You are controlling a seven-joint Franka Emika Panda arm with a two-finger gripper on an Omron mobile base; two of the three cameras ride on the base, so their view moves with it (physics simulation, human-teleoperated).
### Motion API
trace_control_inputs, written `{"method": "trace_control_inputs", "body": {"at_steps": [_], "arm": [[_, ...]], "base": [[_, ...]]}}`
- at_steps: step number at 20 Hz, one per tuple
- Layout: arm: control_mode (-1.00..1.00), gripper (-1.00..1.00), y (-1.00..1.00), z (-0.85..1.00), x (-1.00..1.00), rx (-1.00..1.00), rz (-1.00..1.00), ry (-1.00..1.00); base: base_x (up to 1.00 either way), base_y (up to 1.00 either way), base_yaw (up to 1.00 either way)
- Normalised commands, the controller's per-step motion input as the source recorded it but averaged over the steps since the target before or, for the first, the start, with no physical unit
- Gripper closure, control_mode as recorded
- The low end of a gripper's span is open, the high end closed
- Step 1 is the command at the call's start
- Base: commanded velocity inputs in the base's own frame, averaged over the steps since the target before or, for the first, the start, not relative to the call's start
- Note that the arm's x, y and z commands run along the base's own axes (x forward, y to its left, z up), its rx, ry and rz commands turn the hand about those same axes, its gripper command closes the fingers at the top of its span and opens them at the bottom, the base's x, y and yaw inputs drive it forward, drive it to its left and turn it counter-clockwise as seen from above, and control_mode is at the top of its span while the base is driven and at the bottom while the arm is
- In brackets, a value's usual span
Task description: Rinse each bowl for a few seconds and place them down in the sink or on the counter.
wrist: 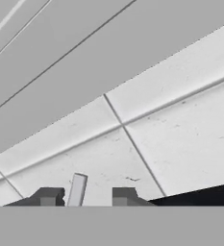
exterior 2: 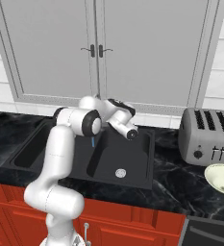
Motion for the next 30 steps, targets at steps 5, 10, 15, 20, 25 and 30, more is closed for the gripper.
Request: {"method": "trace_control_inputs", "body": {"at_steps": [5, 10, 15, 20, 25, 30], "arm": [[-1.00, -1.00, -0.26, 0.49, -0.17, 0.07, -0.01, 0.00], [-1.00, -1.00, -0.38, 0.51, -0.24, 0.09, -0.05, 0.01], [-1.00, -1.00, -0.21, 0.55, -0.35, 0.06, -0.07, 0.17], [-1.00, -1.00, -0.01, 0.51, -0.39, 0.01, -0.07, 0.28], [-1.00, -1.00, -0.05, 0.37, -0.42, 0.01, -0.10, 0.30], [-1.00, -1.00, -0.27, 0.32, -0.33, 0.05, -0.16, 0.29]], "base": [[0.00, 0.00, 0.00], [0.00, 0.00, 0.00], [0.00, 0.00, 0.00], [0.00, 0.00, 0.00], [0.00, 0.00, 0.00], [0.00, 0.00, 0.00]]}}
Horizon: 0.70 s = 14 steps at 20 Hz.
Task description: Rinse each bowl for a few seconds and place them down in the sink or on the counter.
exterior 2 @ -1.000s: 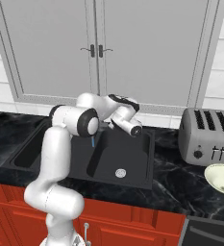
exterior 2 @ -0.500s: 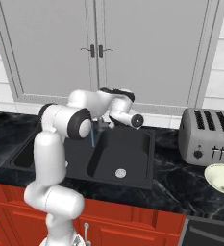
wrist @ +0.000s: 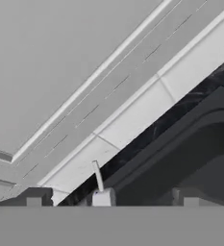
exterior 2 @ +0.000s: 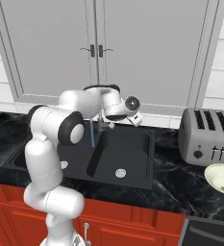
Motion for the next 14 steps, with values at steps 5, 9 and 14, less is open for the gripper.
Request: {"method": "trace_control_inputs", "body": {"at_steps": [5, 9, 14], "arm": [[-1.00, -1.00, -0.33, 0.25, -0.44, 0.00, -0.13, 0.17], [-1.00, -1.00, -0.27, 0.15, -0.57, -0.13, -0.08, 0.00], [-1.00, -1.00, -0.21, 0.12, -0.56, -0.15, -0.01, 0.00]], "base": [[0.00, 0.00, 0.00], [0.00, 0.00, 0.00], [0.00, 0.00, 0.00]]}}
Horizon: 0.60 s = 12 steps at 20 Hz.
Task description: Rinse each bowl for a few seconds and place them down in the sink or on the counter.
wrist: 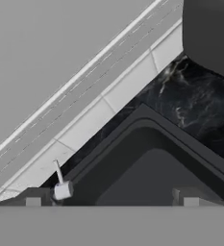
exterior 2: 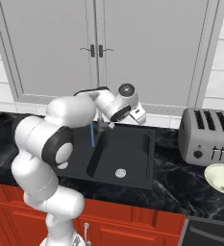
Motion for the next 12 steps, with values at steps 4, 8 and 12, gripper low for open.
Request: {"method": "trace_control_inputs", "body": {"at_steps": [4, 8, 12], "arm": [[-1.00, -1.00, -0.18, 0.00, -0.75, -0.11, 0.00, 0.00], [-1.00, -1.00, -0.17, 0.00, -0.75, -0.11, 0.00, 0.00], [-1.00, -1.00, -0.25, 0.03, -0.55, -0.06, 0.00, 0.02]], "base": [[0.00, 0.00, 0.00], [0.00, 0.00, 0.00], [0.00, 0.00, 0.00]]}}
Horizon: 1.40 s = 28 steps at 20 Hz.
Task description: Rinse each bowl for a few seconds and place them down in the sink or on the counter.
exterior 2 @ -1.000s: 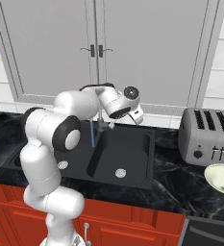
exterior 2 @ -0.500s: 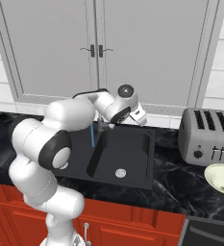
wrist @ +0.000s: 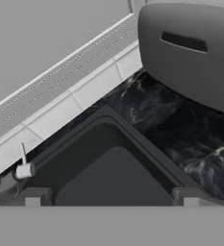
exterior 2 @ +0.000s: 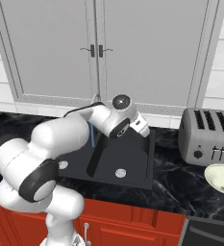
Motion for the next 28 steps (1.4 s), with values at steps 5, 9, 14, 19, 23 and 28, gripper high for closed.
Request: {"method": "trace_control_inputs", "body": {"at_steps": [5, 9, 14, 19, 23, 28], "arm": [[-1.00, -1.00, -0.30, 0.12, -0.34, -0.05, 0.00, 0.07], [-1.00, -1.00, -0.36, 0.11, -0.33, -0.06, 0.00, 0.10], [-1.00, -1.00, -0.31, 0.03, -0.45, -0.09, 0.00, 0.12], [-1.00, -1.00, -0.21, -0.01, -0.21, -0.11, 0.04, 0.19], [-1.00, -1.00, -0.11, -0.07, -0.01, -0.11, 0.07, 0.32], [-1.00, -1.00, -0.24, -0.06, -0.02, -0.10, 0.12, 0.24]], "base": [[0.00, 0.00, 0.00], [0.00, 0.00, 0.00], [0.00, 0.00, 0.00], [0.00, 0.00, 0.00], [0.00, 0.00, 0.00], [0.00, 0.00, 0.00]]}}
